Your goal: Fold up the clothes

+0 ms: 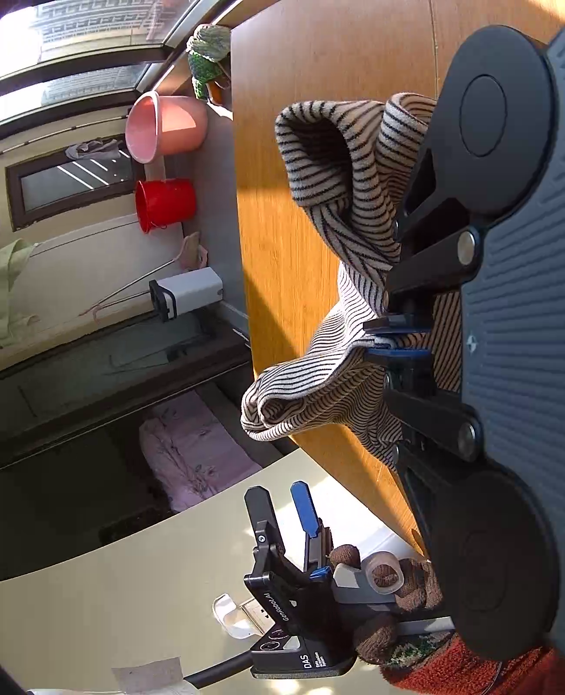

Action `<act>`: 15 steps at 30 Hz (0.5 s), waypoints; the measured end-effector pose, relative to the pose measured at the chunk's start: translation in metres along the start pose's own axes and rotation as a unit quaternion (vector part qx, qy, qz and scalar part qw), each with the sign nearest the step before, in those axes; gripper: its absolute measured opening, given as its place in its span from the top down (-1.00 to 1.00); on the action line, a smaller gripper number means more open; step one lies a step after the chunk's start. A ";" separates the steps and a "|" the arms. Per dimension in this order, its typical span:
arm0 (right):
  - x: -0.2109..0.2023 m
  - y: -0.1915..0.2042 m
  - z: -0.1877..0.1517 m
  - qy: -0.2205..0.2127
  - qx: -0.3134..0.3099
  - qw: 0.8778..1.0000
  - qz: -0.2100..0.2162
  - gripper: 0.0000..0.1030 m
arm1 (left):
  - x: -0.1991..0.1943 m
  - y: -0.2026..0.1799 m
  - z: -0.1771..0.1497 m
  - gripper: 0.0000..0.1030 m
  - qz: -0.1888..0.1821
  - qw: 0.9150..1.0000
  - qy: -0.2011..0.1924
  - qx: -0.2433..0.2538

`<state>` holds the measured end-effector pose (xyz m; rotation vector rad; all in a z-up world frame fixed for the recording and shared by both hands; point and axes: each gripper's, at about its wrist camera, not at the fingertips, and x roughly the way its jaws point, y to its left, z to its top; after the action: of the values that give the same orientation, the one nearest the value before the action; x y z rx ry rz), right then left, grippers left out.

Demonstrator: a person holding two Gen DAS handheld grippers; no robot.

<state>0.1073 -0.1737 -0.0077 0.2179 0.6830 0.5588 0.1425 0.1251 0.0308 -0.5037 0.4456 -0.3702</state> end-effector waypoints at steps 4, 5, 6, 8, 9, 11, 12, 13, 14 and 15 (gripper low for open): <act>0.005 -0.009 -0.034 0.022 0.032 0.999 -0.010 0.91 | -0.006 -0.024 -0.004 -1.00 0.009 0.999 -0.004 0.040; 0.004 -0.011 -0.039 0.021 0.033 0.999 -0.012 0.91 | -0.008 -0.029 -0.004 -1.00 0.007 0.999 -0.004 0.051; 0.002 -0.009 -0.042 0.018 0.027 0.999 -0.014 0.91 | -0.009 -0.035 -0.005 -1.00 0.004 0.998 -0.005 0.061; -0.003 -0.003 -0.044 0.011 0.008 1.000 -0.021 0.90 | -0.010 -0.047 -0.010 -1.00 0.005 0.995 0.004 0.096; -0.006 0.000 -0.045 0.009 -0.001 1.000 -0.023 0.90 | -0.010 -0.050 -0.013 -0.98 0.009 0.994 0.009 0.111; -0.010 0.002 -0.043 0.004 -0.013 0.999 -0.029 0.90 | -0.003 -0.057 -0.027 -0.43 0.028 0.987 0.033 0.156; -0.012 0.002 -0.042 0.002 -0.018 0.999 -0.032 0.90 | 0.001 -0.055 -0.033 -0.26 0.037 0.985 0.045 0.165; -0.015 0.002 -0.041 0.000 -0.022 0.999 -0.038 0.90 | 0.005 -0.054 -0.039 -0.20 0.047 0.982 0.057 0.173; -0.019 0.001 -0.040 -0.001 -0.024 0.999 -0.044 0.89 | 0.007 -0.051 -0.043 -0.15 0.055 0.981 0.064 0.175; -0.022 0.000 -0.039 -0.002 -0.026 0.998 -0.051 0.88 | 0.008 -0.048 -0.047 -0.11 0.063 0.980 0.071 0.177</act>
<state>0.0678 -0.1856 -0.0254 0.1349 0.6700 0.4784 0.1155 0.0646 0.0166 -0.1011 0.5340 -0.3553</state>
